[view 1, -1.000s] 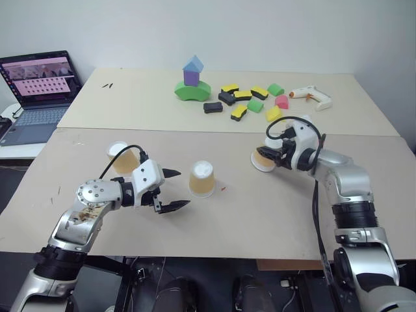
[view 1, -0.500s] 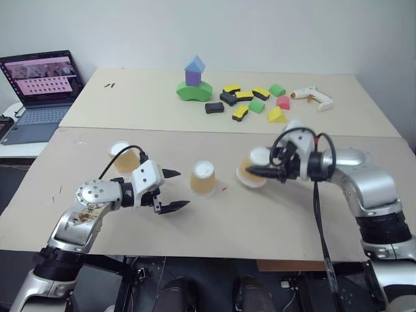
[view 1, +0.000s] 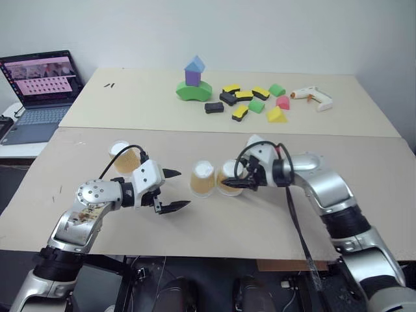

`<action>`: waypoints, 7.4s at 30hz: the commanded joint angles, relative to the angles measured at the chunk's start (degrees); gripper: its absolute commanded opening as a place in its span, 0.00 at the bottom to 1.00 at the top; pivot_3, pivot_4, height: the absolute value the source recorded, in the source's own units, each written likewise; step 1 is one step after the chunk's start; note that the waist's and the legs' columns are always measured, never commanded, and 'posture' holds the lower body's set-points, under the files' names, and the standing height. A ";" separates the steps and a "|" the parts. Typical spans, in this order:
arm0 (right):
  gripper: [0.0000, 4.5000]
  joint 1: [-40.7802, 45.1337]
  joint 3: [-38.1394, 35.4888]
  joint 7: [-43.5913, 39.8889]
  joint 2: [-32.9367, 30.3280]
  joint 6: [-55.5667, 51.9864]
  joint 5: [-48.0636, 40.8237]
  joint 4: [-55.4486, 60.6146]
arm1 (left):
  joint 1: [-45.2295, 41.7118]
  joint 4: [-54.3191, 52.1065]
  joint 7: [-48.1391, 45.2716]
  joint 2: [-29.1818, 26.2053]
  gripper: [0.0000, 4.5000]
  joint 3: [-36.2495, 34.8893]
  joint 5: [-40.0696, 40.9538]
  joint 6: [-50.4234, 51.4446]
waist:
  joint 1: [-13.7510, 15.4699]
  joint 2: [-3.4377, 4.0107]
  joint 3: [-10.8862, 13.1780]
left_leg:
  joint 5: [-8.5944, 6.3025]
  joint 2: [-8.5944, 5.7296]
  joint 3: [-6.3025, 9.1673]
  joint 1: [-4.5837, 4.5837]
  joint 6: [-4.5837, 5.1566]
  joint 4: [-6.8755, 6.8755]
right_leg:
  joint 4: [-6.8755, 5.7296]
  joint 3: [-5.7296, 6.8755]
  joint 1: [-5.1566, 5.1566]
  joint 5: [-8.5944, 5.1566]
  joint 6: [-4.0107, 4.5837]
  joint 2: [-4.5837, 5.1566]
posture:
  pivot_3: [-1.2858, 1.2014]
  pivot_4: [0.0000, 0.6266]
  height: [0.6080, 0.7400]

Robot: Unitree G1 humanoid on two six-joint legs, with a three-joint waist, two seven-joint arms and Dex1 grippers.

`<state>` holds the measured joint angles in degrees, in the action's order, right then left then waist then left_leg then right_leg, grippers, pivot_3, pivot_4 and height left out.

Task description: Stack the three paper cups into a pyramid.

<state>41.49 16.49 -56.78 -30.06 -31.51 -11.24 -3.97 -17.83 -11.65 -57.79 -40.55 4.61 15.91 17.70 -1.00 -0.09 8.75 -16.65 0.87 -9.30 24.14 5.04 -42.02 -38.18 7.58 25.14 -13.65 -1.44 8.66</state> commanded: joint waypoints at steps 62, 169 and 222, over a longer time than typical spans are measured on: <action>0.98 -20.17 -27.80 3.30 -14.95 -13.17 -23.86 23.99 | 2.72 4.65 44.00 15.22 1.00 -19.04 -9.16 3.36 | 1.67 -0.17 -0.02 | -0.09 -0.03 0.16 -0.39 0.10 0.16 | 0.31 0.18 -0.57 0.04 -0.02 0.10 | 0.52 0.24 0.63; 1.00 -31.43 -30.39 11.67 -17.89 -8.03 -24.59 31.38 | -42.54 35.05 -16.95 18.70 0.82 5.47 1.96 6.09 | 1.62 -0.56 0.21 | -0.05 -0.13 1.04 0.06 0.14 -0.40 | 0.27 0.97 -0.82 -0.07 -0.18 0.19 | 0.52 0.24 0.63; 1.00 -17.81 -31.01 45.25 -0.74 15.78 1.23 -14.59 | -4.78 22.85 60.49 19.33 1.00 -36.21 -2.59 -3.46 | 1.23 -0.67 0.24 | -0.05 -0.20 1.06 0.02 0.11 -0.40 | 0.16 0.98 -0.85 -0.06 -0.16 0.29 | 0.52 0.24 0.63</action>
<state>23.31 -11.81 -12.98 -30.67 -18.77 -10.23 -18.18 -23.08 11.73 1.50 -21.27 -30.83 13.63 16.49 0.23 -0.75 8.99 -16.70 0.68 -8.24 24.14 5.15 -42.42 -38.03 8.55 24.29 -13.72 -1.60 8.95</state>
